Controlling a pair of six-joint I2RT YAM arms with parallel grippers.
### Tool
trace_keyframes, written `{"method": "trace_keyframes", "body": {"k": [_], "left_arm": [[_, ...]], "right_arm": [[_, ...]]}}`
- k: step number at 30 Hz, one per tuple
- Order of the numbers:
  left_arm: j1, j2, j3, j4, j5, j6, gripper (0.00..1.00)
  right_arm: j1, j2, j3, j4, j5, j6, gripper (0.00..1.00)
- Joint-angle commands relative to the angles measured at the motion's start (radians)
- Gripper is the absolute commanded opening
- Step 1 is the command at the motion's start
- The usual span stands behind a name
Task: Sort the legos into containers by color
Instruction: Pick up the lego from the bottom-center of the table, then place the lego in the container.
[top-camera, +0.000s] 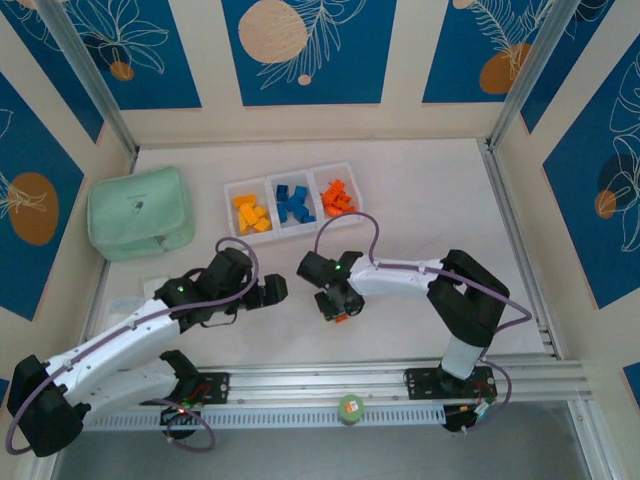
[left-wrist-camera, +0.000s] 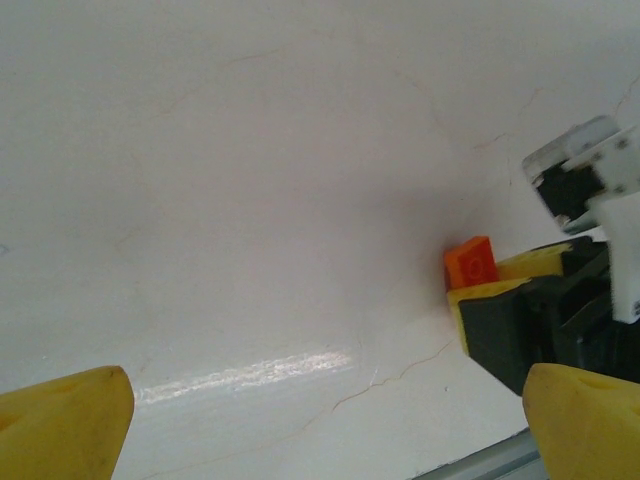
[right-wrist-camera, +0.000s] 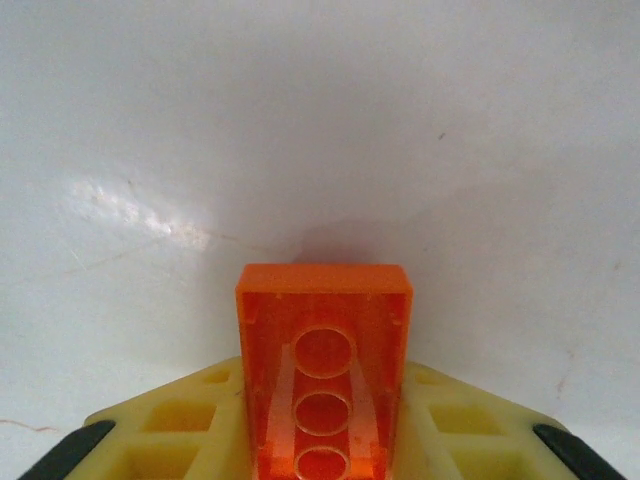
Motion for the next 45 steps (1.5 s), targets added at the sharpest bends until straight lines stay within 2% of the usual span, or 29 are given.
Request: {"method": "trace_keyframes", "body": {"k": [1,8,16,26,30,34,40,45], "left_arm": [[0.007,0.017,0.062,-0.01,-0.005,0.036,0.99],[0.069,0.083,0.141,-0.011,0.034,0.1,0.99],[0.155,0.157,0.228,0.003,0.074,0.174,0.99],[0.255,0.255,0.266,0.042,0.126,0.204,0.99],[0.282,0.273,0.261,0.073,0.141,0.207,0.99],[0.311,0.296,0.282,0.076,0.154,0.217,0.99],[0.353,0.269,0.304,0.053,0.087,0.266,0.99],[0.435,0.223,0.317,-0.006,-0.047,0.366,0.99]], "right_arm": [[-0.051,-0.075,0.06,-0.02,-0.022,-0.045,0.31],[-0.225,-0.039,0.246,-0.005,-0.051,-0.145,0.31],[-0.378,0.181,0.576,0.018,-0.066,-0.222,0.32],[-0.468,0.541,1.022,-0.067,-0.038,-0.253,0.33],[-0.498,0.608,1.103,-0.063,-0.054,-0.252,0.39],[-0.513,0.66,1.232,-0.139,-0.086,-0.25,0.54],[-0.515,0.51,1.162,-0.117,-0.078,-0.283,0.72],[-0.537,0.244,0.856,-0.005,-0.055,-0.277,0.88]]}}
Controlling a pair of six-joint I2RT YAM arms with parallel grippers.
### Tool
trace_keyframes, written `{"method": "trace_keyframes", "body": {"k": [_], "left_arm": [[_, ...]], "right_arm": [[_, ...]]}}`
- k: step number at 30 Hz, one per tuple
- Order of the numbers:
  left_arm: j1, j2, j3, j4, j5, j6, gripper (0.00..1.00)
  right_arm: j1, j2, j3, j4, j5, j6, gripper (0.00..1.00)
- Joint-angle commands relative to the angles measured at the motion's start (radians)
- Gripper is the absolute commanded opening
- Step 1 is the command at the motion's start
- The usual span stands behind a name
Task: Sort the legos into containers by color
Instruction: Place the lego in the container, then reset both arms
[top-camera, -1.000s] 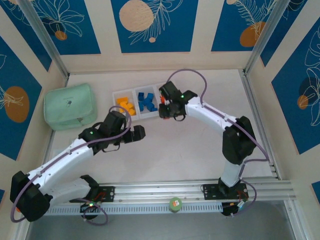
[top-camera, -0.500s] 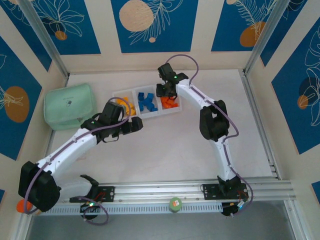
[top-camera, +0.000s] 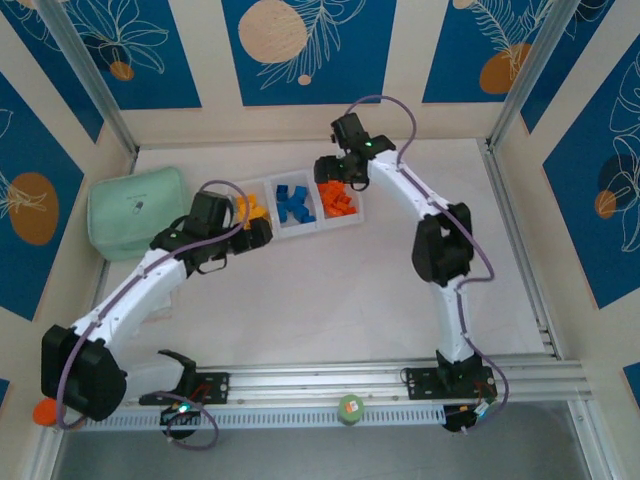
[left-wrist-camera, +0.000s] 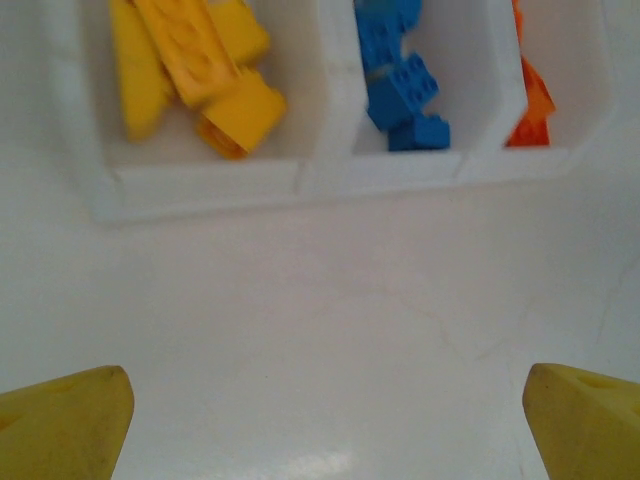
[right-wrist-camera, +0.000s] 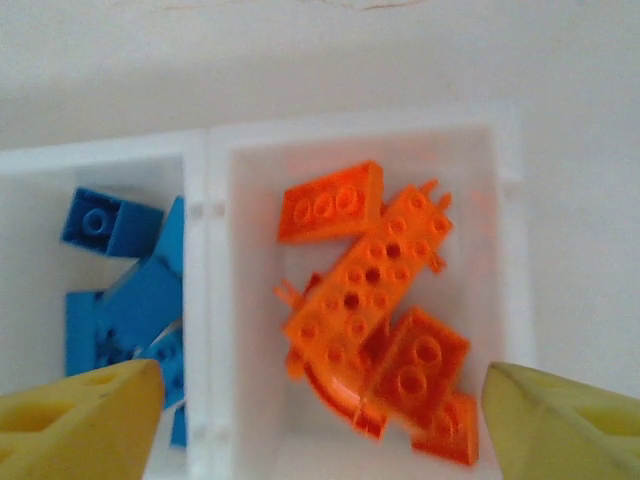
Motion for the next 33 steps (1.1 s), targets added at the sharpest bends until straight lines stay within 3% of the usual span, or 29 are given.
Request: {"method": "trace_keyframes", "body": {"k": [1,7,13,17,19,22,26,30,33], "left_arm": [[0.067,-0.052,0.025,-0.059,-0.14,0.104,0.99],[0.188,-0.133,-0.086,0.011,-0.436,0.199,0.99],[0.209,-0.195,-0.371,0.474,-0.623,0.417,0.99],[0.219,-0.153,-0.531,0.83,-0.551,0.537,0.99],[0.225,-0.089,-0.583,0.991,-0.516,0.569,0.99],[0.231,0.031,-0.61,1.163,-0.476,0.597,0.99],[0.239,0.214,-0.667,1.489,-0.362,0.663,0.99],[0.242,0.396,-0.687,1.711,-0.262,0.711,0.99],[0.245,0.363,-0.629,1.542,-0.295,0.686,0.99]], "right_arm": [[-0.023,-0.226,-0.18,0.08,0.007,0.004,0.91],[-0.121,-0.579,-0.675,0.289,0.138,-0.029,0.99],[-0.361,-0.705,-1.108,0.647,0.114,-0.052,0.99],[-0.397,-0.709,-1.328,1.052,0.041,-0.179,0.99],[-0.396,-0.664,-1.349,1.132,0.046,-0.237,0.99],[-0.435,-0.602,-1.337,1.138,-0.06,-0.228,0.99],[-0.446,-0.626,-1.499,1.389,-0.197,-0.272,0.99],[-0.462,-0.588,-1.596,1.608,-0.213,-0.249,0.99],[-0.464,-0.595,-1.587,1.582,-0.216,-0.253,0.99]]}}
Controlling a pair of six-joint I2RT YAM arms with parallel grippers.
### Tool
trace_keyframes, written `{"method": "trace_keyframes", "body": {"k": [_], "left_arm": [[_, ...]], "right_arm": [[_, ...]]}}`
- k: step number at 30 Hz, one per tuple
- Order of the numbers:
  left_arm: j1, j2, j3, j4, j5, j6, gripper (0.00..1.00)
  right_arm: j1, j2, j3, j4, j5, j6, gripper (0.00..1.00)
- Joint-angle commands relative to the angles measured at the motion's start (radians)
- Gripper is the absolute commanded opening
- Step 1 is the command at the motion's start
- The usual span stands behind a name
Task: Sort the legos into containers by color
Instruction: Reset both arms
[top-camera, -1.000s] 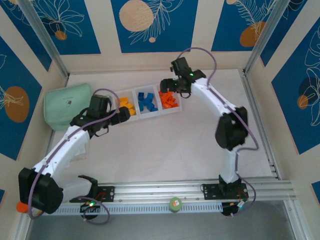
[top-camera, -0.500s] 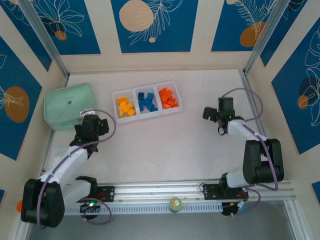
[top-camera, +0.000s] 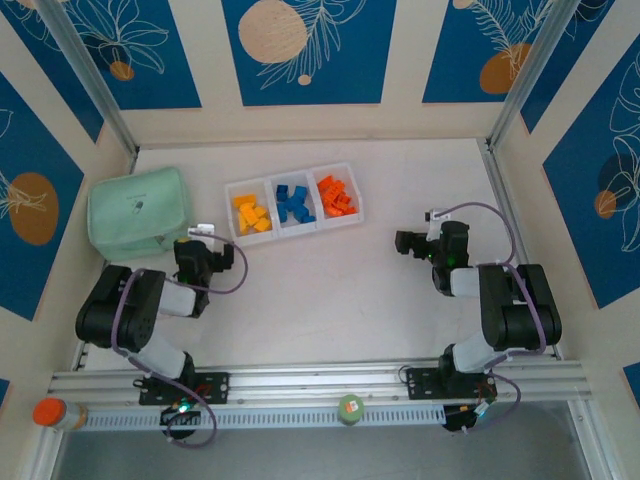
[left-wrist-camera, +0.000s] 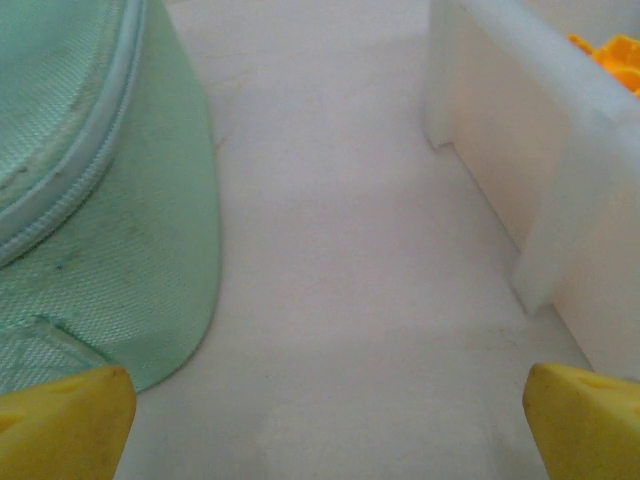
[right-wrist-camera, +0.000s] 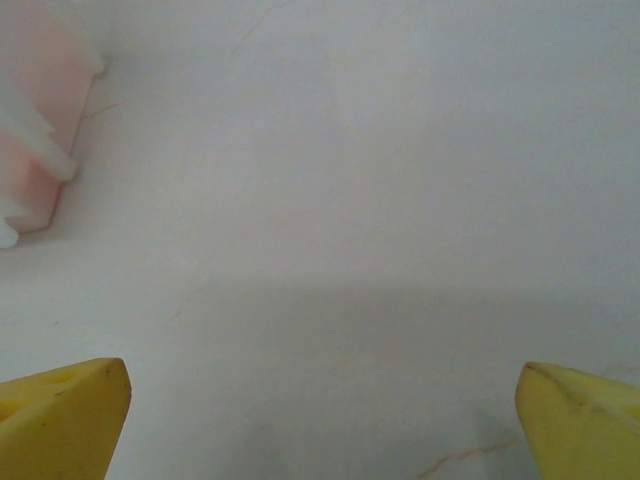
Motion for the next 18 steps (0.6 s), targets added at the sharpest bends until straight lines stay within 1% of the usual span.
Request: {"method": "trace_keyframes", "body": {"k": [1,2,4,5,10,12,14,18], "left_arm": [[0.014,0.004,0.056,0.081,0.016,0.023,0.99],[0.02,-0.007,0.062,0.048,0.024,0.006,0.99],[0.031,-0.001,0.06,0.067,-0.002,-0.009,0.99],[0.031,-0.007,0.06,0.049,-0.002,-0.014,0.99],[0.031,-0.005,0.059,0.062,-0.001,-0.008,0.99],[0.031,-0.003,0.059,0.064,-0.001,-0.007,0.99],[0.031,-0.005,0.059,0.064,-0.001,-0.008,0.99],[0.031,-0.005,0.059,0.062,0.0,-0.007,0.99]], "right_arm": [[-0.005,-0.006,0.01,0.125,-0.042,-0.022,0.99],[-0.002,-0.002,0.004,0.143,-0.038,-0.024,0.99],[0.002,-0.004,0.005,0.138,-0.028,-0.026,0.99],[-0.001,-0.003,0.004,0.143,-0.035,-0.025,0.99],[0.001,-0.003,0.006,0.137,-0.034,-0.026,0.99],[0.009,-0.002,0.006,0.141,-0.016,-0.032,0.99],[-0.014,-0.001,0.017,0.118,-0.064,-0.02,0.99],[-0.004,-0.004,0.006,0.135,-0.047,-0.026,0.99]]}}
